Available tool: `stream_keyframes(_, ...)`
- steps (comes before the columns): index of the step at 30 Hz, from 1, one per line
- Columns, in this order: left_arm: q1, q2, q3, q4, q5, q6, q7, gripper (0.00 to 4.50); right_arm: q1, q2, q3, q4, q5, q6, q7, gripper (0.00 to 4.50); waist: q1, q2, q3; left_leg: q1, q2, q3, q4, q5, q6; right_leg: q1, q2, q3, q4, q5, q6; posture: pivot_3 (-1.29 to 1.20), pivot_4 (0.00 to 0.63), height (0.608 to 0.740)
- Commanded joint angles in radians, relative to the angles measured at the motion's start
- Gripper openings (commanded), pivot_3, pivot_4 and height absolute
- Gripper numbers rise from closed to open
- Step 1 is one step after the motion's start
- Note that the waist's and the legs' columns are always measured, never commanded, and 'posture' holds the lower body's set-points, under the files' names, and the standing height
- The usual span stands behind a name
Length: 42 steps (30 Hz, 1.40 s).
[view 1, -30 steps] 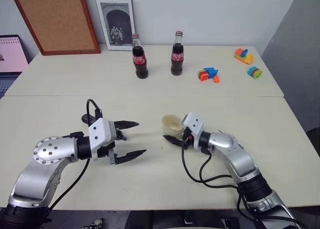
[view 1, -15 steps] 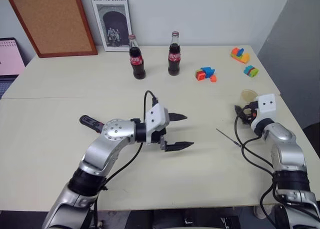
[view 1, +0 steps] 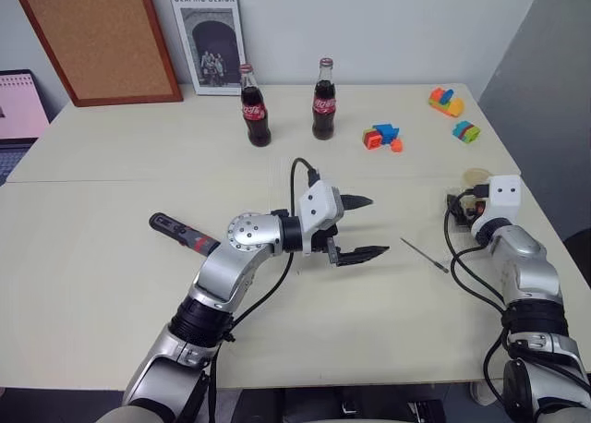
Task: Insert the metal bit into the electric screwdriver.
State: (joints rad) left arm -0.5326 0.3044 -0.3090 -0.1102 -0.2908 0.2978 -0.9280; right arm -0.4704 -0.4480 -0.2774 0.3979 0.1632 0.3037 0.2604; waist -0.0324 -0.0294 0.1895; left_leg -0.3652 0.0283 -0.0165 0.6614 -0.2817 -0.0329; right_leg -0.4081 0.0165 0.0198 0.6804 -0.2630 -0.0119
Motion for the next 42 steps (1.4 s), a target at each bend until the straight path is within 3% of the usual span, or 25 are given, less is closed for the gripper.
stream_keyframes(1,-0.019,-0.006,0.02,-0.033,-0.035,0.012,-0.017,4.5,0.001,0.0,-0.026,-0.08,0.032,0.022,-0.01,4.49,0.0,0.0,0.0,0.0,0.0,0.0,0.0,0.0,0.0,0.0,0.0,0.0,0.0,0.0,0.0,0.0,0.15,0.74)
stream_keyframes(9,-0.018,0.018,0.021,-0.058,-0.052,0.053,-0.042,4.5,0.114,0.007,-0.062,-0.312,0.068,0.143,-0.047,4.49,0.002,0.0,0.0,0.0,0.0,-0.001,0.0,0.0,0.0,0.0,0.0,-0.001,0.0,0.0,0.0,0.0,0.15,0.74)
stream_keyframes(16,-0.005,0.079,0.032,-0.086,-0.036,0.041,-0.066,4.5,0.423,-0.051,-0.089,-0.73,0.102,0.289,0.008,4.49,0.005,0.003,-0.001,-0.002,0.0,-0.003,-0.001,0.0,0.0,0.0,0.0,-0.002,-0.001,-0.001,0.002,0.0,0.15,0.74)
stream_keyframes(21,0.001,0.181,0.086,-0.115,-0.043,0.049,-0.096,4.5,0.625,-0.179,-0.087,-0.943,0.12,0.285,0.165,4.49,-0.003,0.004,-0.002,0.0,0.0,-0.004,-0.001,0.0,0.0,0.0,0.0,0.0,0.0,-0.001,0.003,0.0,0.15,0.74)
stream_keyframes(24,0.007,0.345,0.176,-0.116,-0.049,0.054,-0.167,4.5,0.713,-0.28,-0.08,-1.123,0.24,0.247,0.374,4.49,-0.006,0.005,-0.001,0.0,-0.001,-0.004,-0.001,0.0,0.0,0.0,0.001,-0.001,0.001,-0.001,0.003,0.0,0.15,0.74)
stream_keyframes(27,0.025,0.521,0.239,-0.077,-0.027,0.009,-0.264,4.5,0.693,-0.355,-0.025,-1.221,0.337,0.273,0.482,4.49,-0.015,0.005,-0.001,0.001,0.001,-0.005,-0.001,0.0,0.0,0.0,0.007,-0.004,0.0,-0.001,0.003,0.0,0.15,0.74)
stream_keyframes(32,0.054,0.76,0.241,0.072,0.11,-0.25,-0.418,4.5,0.515,-0.393,0.113,-1.185,0.372,0.291,0.533,4.49,-0.013,0.004,0.0,0.001,0.001,-0.006,-0.002,0.0,0.0,0.0,0.007,-0.007,-0.001,-0.002,0.002,0.0,0.15,0.74)
stream_keyframes(37,0.007,0.836,0.19,0.226,0.198,-0.433,-0.522,4.5,0.365,-0.361,0.278,-1.129,0.339,0.275,0.556,4.49,0.003,0.002,0.002,-0.002,0.001,-0.004,-0.002,0.0,0.0,-0.002,0.002,-0.005,-0.003,-0.003,0.0,0.0,0.15,0.74)
stream_keyframes(42,-0.076,0.811,0.106,0.374,0.336,-0.581,-0.53,4.5,0.339,-0.299,0.375,-1.104,0.29,0.243,0.525,4.49,0.016,0.001,0.001,-0.018,-0.001,-0.005,0.001,0.0,0.0,-0.014,0.002,-0.007,-0.003,-0.002,0.001,0.0,0.15,0.74)
